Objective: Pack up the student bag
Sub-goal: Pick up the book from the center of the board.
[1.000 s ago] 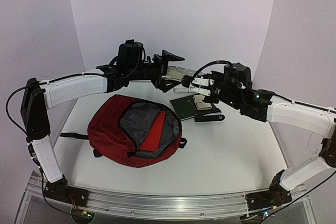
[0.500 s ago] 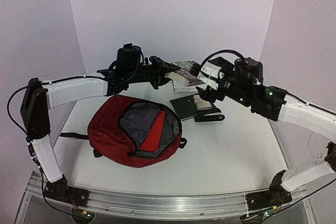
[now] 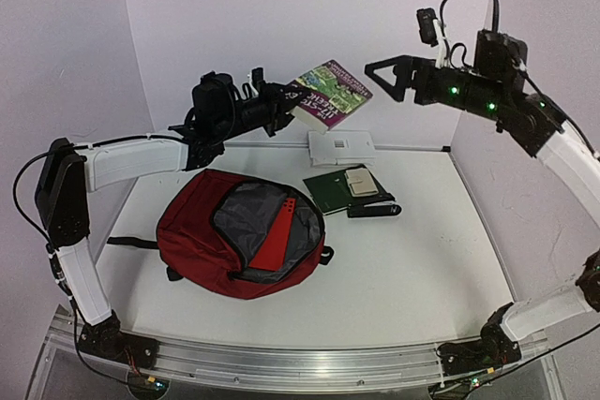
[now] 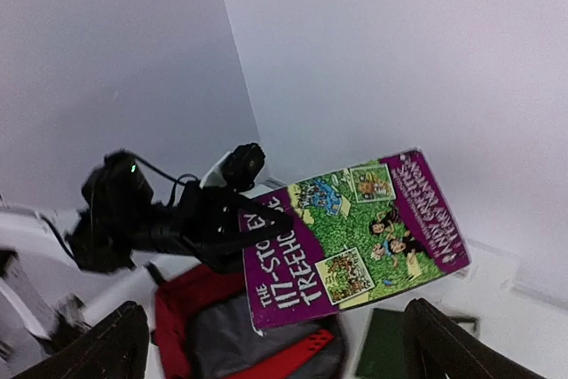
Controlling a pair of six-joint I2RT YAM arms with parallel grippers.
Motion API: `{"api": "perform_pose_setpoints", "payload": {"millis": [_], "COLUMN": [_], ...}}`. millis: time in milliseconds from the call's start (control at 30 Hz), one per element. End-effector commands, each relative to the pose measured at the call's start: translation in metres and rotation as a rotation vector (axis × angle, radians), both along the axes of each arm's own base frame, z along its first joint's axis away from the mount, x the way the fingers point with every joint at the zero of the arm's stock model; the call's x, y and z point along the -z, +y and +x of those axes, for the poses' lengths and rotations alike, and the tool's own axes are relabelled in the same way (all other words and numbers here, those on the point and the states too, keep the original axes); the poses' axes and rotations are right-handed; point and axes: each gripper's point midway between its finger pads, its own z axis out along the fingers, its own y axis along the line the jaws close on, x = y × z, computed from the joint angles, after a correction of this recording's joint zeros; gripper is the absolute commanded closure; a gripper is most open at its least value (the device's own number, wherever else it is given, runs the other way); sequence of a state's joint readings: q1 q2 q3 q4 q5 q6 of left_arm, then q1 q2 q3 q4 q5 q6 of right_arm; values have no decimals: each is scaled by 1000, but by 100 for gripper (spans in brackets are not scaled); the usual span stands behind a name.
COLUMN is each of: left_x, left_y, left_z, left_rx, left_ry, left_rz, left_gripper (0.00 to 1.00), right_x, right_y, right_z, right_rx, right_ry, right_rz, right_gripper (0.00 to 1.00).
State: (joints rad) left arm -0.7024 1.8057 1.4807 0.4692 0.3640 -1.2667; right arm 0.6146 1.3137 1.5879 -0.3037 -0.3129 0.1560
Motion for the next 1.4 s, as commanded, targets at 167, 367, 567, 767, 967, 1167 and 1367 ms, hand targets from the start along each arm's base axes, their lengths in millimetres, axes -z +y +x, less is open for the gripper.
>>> {"api": "perform_pose_setpoints", "payload": {"millis": [167,367,567,767,967,1167,1367], "left_x": [-113,-112,-105,-88,-71,-22,72], "left_y": [20,12,1,-11,-29,-7,93], "left_z": [-40,-41,-39,-35,-39,-42,-46], "left_rx": [4,22,42,49,88,12,-231], "left_ry": [-358,-364,-346,-282,-227,-94,216], "left_rz": [-213,-251,-279,-241,-91,210,684], "left_gripper": [100,100,100,100,91,42,18], "right_x": [57,43,46,29,39,54,76], "right_y": [16,30,40,43,42,26,6], "right_z": [44,59,76,82,87,94,90], "right_rx": [-184,-272,-308,-334,-316,-277,-246], "right_ry": [672,683,748,719,726,742,760], "right_rz": [462,587,696,726,717,702,661], "right_gripper": [2,2,13,41,78,100,100]}}
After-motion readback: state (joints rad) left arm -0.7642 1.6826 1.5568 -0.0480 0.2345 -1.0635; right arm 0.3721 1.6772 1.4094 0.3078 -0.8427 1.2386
